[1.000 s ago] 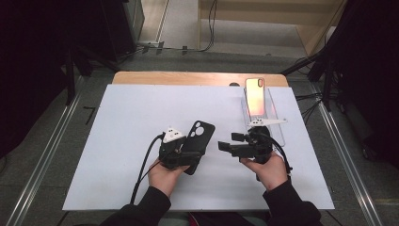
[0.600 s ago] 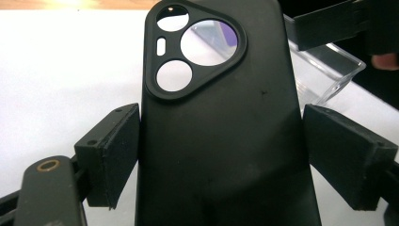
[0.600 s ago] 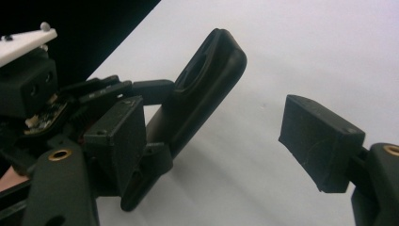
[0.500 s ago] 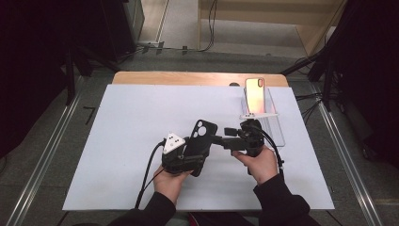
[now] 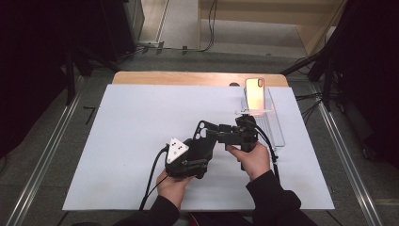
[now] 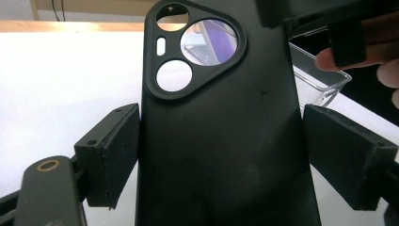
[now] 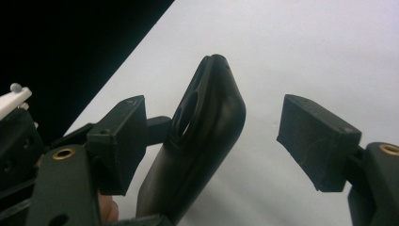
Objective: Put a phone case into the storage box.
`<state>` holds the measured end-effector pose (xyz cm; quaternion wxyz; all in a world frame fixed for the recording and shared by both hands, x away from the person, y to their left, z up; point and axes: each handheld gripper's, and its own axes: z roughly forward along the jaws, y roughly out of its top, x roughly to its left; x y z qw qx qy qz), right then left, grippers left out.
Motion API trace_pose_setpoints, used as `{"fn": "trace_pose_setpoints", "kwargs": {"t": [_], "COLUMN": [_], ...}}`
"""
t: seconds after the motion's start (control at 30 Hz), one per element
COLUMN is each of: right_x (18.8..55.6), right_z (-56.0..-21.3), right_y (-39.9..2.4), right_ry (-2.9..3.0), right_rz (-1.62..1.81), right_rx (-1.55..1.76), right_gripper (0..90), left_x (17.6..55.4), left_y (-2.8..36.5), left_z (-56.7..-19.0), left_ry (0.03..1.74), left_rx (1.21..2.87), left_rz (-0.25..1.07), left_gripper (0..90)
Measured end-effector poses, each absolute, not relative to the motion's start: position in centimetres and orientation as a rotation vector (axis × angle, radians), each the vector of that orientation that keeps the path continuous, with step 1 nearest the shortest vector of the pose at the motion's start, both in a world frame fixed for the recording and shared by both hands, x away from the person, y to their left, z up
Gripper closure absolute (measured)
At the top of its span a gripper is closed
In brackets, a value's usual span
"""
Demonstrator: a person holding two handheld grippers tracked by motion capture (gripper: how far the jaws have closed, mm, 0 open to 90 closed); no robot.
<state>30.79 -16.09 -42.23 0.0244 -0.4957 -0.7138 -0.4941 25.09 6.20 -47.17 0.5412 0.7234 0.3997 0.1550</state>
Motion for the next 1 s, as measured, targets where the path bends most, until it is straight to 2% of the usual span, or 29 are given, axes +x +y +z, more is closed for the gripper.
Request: {"fn": "trace_pose_setpoints", "kwargs": {"t": [0.13,0.3,0.5,0.73,1.0], "right_x": [31.09,31.39,31.47,31.51,31.42], "right_z": [-42.25,-42.44,-42.4,-42.28,-41.96], "right_y": [-16.03,-16.28,-16.44,-16.71,-17.02], "right_ry": [-2.161,-2.057,-1.981,-1.896,-1.867], "right_rz": [-1.532,-1.537,-1.535,-1.534,-1.548], "right_rx": [-1.549,-1.57,-1.575,-1.527,-1.502], "right_gripper": [29.5,45.3,69.7,76.2,77.0], "left_x": [24.89,24.79,24.66,24.66,24.78], "left_y": [6.12,6.1,6.03,5.93,6.05], "left_z": [-47.05,-47.17,-47.12,-47.26,-47.01], "left_ry": [0.943,0.935,0.929,0.911,0.895], "left_rx": [1.703,1.693,1.696,1.694,1.692], "left_rz": [0.374,0.367,0.362,0.362,0.326], "left_gripper": [14.7,14.7,14.5,14.2,13.3]}}
